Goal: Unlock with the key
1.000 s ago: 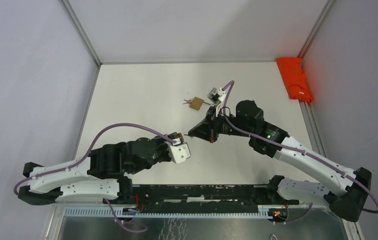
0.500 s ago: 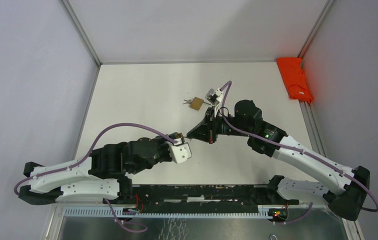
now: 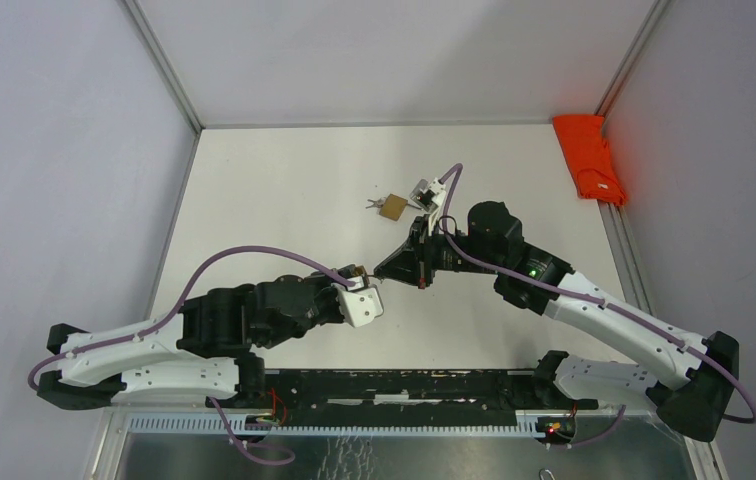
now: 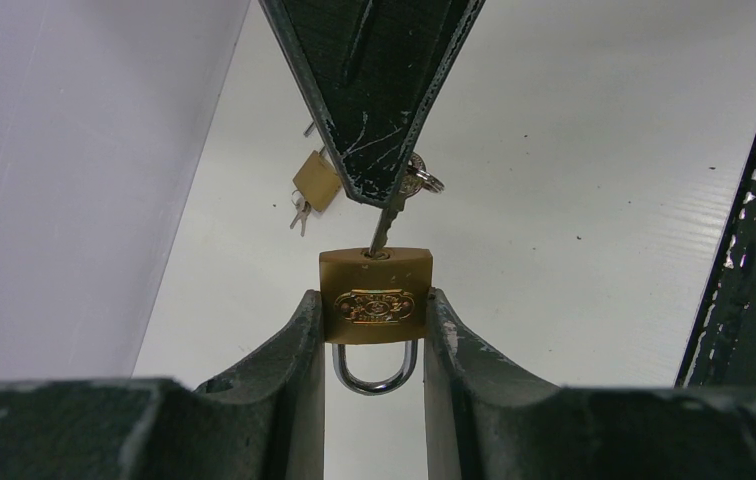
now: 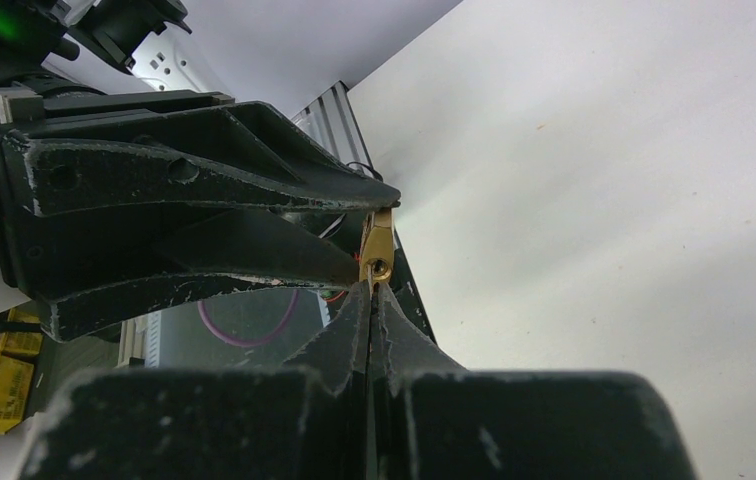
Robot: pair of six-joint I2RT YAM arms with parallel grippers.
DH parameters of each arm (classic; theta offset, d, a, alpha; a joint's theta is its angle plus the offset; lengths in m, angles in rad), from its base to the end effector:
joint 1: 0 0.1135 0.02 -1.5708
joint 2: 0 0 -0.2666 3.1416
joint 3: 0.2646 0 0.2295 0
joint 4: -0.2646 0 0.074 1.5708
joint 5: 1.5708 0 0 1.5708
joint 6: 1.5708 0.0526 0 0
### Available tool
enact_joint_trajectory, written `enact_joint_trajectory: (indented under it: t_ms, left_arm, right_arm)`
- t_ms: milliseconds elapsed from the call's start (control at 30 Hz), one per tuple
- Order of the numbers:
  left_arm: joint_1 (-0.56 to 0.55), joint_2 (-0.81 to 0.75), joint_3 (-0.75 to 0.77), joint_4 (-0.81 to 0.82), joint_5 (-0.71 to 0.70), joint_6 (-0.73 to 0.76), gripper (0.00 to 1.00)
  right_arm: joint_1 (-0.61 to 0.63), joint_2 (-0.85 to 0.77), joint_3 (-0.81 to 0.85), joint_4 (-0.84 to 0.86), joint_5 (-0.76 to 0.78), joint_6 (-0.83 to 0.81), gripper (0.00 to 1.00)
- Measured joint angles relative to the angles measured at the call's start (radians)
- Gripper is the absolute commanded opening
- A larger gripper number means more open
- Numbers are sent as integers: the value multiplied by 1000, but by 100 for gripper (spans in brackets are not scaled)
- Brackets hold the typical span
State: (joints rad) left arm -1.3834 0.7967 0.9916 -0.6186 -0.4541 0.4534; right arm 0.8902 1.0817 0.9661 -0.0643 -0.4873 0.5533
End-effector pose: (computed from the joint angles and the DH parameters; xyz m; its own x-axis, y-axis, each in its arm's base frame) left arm 0.0506 -0.1429 0.3561 0.2853 0.6085 -0.7405 0.7603 0.3267 0.5614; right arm 0.1320 0.2022 0.3614 -0.6090 -0.0143 -0.7930 -0.7717 0.2415 0.5883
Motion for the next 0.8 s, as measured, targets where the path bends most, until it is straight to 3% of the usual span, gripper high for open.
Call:
enact_joint_trajectory:
  t_ms: [800]
  left_arm:
    - [0, 0, 0, -9, 0, 0, 2]
  right_arm:
    - [0, 0, -17, 3, 0, 0, 0]
